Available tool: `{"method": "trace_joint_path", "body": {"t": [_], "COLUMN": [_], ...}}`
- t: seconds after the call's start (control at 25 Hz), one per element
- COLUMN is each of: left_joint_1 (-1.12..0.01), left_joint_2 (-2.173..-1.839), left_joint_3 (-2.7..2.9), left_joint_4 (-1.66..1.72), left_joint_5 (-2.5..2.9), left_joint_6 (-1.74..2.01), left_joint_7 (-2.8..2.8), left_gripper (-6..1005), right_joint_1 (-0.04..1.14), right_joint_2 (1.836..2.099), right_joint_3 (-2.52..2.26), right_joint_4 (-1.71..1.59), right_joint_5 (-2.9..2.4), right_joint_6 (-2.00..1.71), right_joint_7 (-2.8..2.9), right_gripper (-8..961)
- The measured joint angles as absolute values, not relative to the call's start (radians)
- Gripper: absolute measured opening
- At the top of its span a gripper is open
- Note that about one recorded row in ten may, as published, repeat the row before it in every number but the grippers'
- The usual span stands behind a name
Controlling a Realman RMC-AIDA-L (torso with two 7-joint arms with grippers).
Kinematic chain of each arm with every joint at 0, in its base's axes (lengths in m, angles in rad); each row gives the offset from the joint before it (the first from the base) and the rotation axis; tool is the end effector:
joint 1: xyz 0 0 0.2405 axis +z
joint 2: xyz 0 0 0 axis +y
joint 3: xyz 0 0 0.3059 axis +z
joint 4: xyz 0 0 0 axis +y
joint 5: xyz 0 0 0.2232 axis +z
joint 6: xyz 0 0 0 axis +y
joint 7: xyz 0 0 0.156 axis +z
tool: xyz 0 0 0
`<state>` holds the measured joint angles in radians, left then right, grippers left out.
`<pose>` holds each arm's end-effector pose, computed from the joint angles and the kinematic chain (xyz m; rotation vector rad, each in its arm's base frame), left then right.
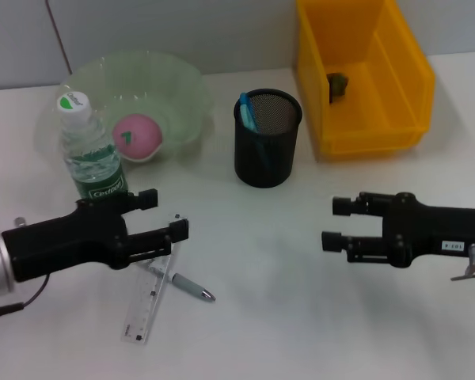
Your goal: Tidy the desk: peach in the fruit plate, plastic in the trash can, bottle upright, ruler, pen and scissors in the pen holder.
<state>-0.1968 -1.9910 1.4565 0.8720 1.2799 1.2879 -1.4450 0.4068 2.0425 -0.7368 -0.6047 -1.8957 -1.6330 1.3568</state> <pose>-0.3034 0.3121 -0.0469 -2.6261 -0.7111 -0.8596 0.3359 0.3226 -0.0264 -2.6958 0.7436 0.8080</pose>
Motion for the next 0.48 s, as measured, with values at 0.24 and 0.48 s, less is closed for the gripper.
{"method": "trace_joint_path", "body": {"t": [0.24,0.48], "left_joint_1": [-0.250,-0.350], "left_joint_2": [-2.067,-2.066], "left_joint_3": [1.371,1.443], "left_joint_4": [1.198,1.274], "left_joint_5": [1.834,2.127], "left_joint_6": [1.262,1.267], "left_joint_7": [-2.006,-2.341], "left_gripper": [815,814], "right_joint_1": [0.415,0.418], "right_joint_2": [2.041,2.040], "right_joint_3": [-0.741,-0.740], "right_joint_4": [-0.630,-0.650], "right_joint_5": [-1.962,-1.993], "right_joint_6": [-1.634,-1.629], "right_joint_7": [1.359,1.359], "right_gripper": [743,743]}}
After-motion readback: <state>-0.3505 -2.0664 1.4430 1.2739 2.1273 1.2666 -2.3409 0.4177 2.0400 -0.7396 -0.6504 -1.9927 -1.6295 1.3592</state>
